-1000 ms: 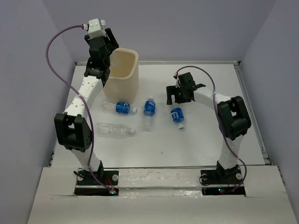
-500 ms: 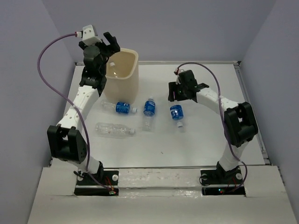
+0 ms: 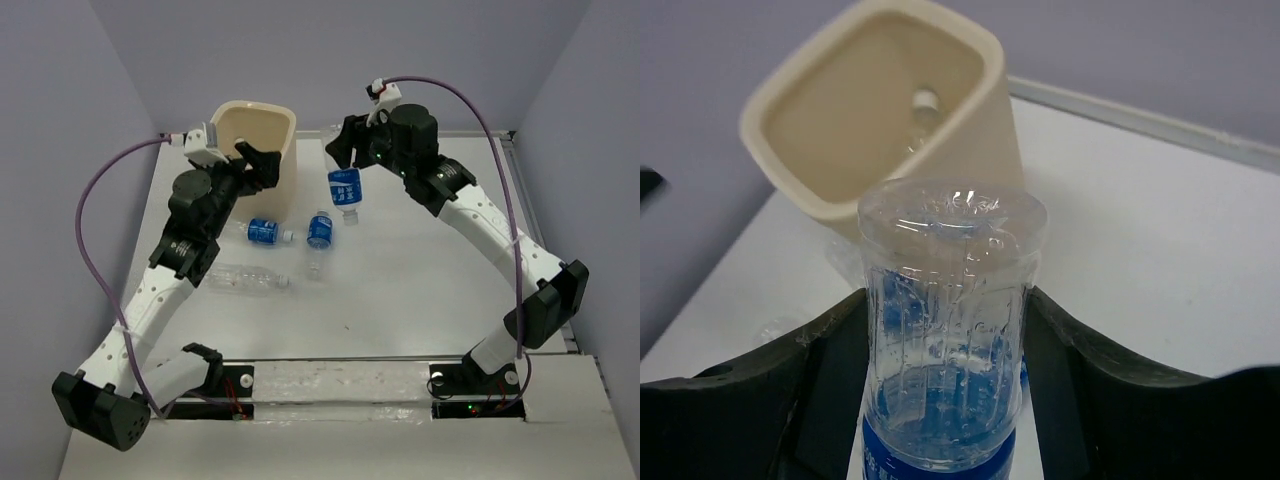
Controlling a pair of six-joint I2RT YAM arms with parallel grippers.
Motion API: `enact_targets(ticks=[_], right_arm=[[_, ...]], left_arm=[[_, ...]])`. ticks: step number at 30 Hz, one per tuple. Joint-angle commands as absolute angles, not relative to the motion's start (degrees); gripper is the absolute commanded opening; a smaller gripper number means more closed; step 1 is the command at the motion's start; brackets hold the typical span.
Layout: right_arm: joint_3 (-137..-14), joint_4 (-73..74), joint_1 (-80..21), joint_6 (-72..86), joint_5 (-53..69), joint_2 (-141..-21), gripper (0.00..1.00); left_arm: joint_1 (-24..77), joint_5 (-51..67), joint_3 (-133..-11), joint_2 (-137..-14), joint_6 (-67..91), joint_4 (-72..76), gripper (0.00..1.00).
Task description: Put the plastic bottles in the bin
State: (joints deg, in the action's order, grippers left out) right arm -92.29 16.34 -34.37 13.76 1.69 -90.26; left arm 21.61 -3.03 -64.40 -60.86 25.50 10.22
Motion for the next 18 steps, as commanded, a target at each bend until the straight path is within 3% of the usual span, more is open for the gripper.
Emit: enact_targets(ticks=[1,8,18], right_arm=[[-104.2,7.6,-35.5,14.2,1.5,-93.4,0.55],[-120.0,-3.3,-37.1,13.2,1.8,-104.5,0.55],[-135.3,-26.8,-38.9,17.7,3.6,-122.4,0.52]], left_arm=[[23.2,-1.4,-50.6,-53.1,27.7,2.1,0.99],[26.1,4.4,-38.3,-47.7,30.3,1.2,0.99],[33.7,4.1,-38.0,-60.8,31.6,4.8,0.99]])
